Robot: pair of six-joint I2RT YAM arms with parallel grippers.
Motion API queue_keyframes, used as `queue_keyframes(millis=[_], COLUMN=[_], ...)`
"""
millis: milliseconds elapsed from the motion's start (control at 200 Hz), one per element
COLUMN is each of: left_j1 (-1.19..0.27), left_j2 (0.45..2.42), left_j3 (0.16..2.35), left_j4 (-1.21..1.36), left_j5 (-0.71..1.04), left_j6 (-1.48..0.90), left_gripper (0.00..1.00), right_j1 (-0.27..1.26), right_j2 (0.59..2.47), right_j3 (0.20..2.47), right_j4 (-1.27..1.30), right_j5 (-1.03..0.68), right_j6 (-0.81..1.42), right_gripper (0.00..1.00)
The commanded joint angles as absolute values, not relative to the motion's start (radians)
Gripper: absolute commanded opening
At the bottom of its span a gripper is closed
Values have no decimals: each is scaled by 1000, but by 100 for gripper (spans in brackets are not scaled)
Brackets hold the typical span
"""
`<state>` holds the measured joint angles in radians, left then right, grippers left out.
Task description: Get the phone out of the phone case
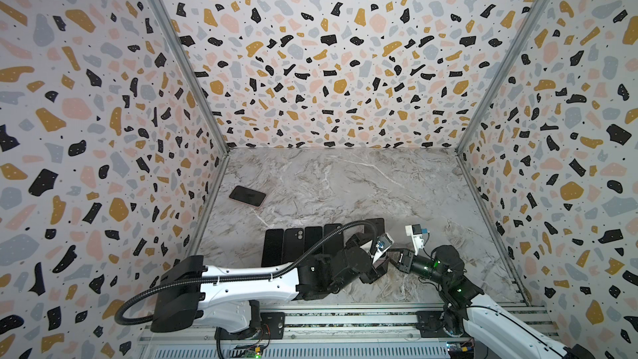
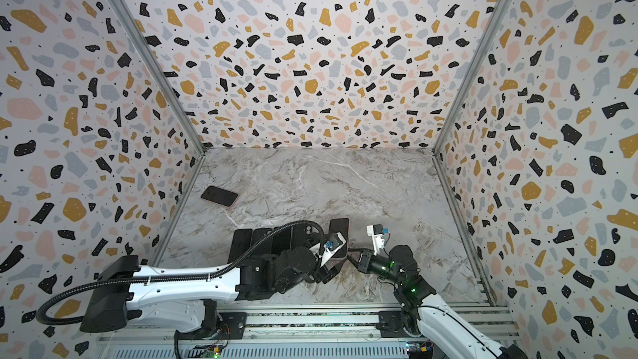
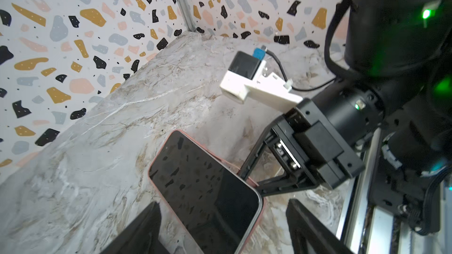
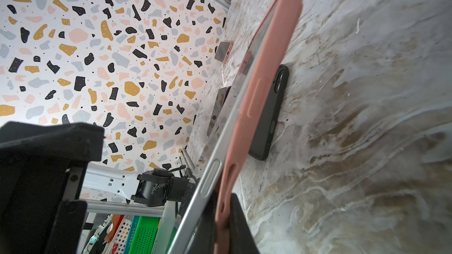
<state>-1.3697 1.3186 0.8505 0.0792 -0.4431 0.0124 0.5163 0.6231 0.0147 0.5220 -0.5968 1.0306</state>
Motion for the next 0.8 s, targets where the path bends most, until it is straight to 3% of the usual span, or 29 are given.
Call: queue_keyframes(millis=[0,320,651,796], left_j1=[-1400,-1410,-1410,-1410], left_j2=[1345,1472,1547,1574], left_j3=[848,901,935,942], left_j4=[96,132,178,189], left_j5=[-530,-564,-661,-683], left_j6=[120,178,230,245], left_gripper=[82,78,69,60], right_j1=[513,514,515,515], right_j2=[613,610,597,593], right_j3=[53,52,30,26], right_j4=[561,566,593,599], right_j5=[-603,-610,-620,-624], right_j6=[1017,1021,1040,1044], right_gripper=[0,0,0,0])
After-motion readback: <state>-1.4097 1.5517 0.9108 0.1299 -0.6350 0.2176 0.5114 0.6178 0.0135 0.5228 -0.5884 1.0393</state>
